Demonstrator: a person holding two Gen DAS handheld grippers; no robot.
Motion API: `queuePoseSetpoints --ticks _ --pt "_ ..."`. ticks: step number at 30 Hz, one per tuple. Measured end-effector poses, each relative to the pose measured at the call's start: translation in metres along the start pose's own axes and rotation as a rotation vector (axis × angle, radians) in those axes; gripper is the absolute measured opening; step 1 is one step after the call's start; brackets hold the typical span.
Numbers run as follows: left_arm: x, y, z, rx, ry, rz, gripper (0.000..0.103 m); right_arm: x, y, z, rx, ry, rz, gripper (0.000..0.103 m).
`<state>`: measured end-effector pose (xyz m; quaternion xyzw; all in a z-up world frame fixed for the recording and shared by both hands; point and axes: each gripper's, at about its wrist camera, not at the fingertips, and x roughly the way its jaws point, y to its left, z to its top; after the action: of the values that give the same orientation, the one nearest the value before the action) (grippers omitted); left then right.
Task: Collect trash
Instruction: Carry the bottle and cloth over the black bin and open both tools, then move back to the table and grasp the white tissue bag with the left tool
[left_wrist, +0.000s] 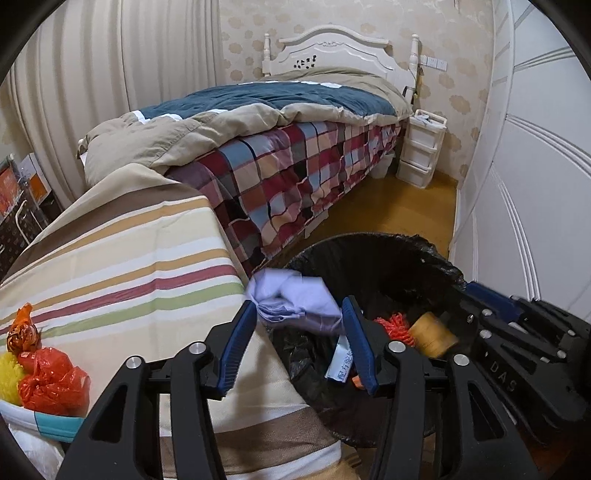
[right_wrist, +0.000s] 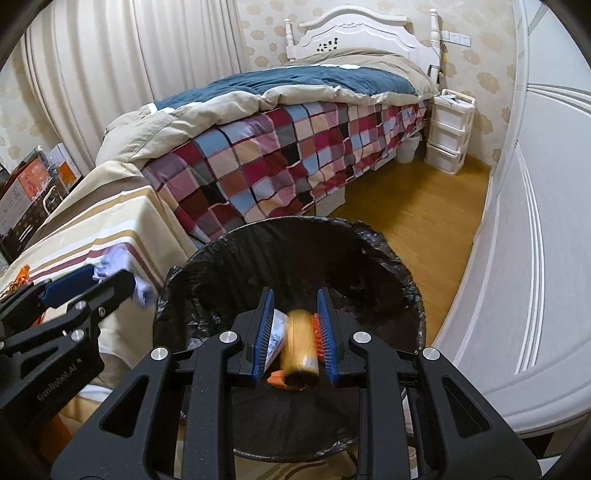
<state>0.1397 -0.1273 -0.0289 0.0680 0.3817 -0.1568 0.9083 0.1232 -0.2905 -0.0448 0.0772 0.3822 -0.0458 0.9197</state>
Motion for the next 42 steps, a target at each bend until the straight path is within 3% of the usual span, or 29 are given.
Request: queuePoseSetpoints --ticks 2,4,8,10,19,32,42 --pt "-0.001 0.002 -0.001 -0.010 -0.004 0.006 0.071 -0.003 -0.002 0.000 0.007 -0.007 -0.007 0.037" --pt "-0.007 0.005 -0.002 -0.024 -0.021 0.010 0.076 -0.007 -0.002 0.000 0.014 -0.023 -0.019 0.053" --pt "-0.019 0.009 -0.004 -0.028 -0.045 0.032 0.083 -0.016 -0.001 -0.001 0.019 -0.046 -0.033 0.067" --pt "-0.026 0.012 -0.008 -0.029 -0.056 0.047 0.084 -0.022 0.001 -0.003 0.020 -0.058 -0.029 0.080" --pt "-0.067 0.043 -0.041 -0.067 -0.070 0.123 0.086 -0.048 0.028 -0.023 0.014 -0.063 0.050 0.088" --pt "-0.112 0.095 -0.092 -0.160 -0.060 0.224 0.086 -0.067 0.103 -0.053 -0.093 -0.023 0.150 0.090" --pt "-0.116 0.142 -0.112 -0.260 -0.018 0.285 0.086 -0.069 0.137 -0.063 -0.152 0.008 0.180 0.090"
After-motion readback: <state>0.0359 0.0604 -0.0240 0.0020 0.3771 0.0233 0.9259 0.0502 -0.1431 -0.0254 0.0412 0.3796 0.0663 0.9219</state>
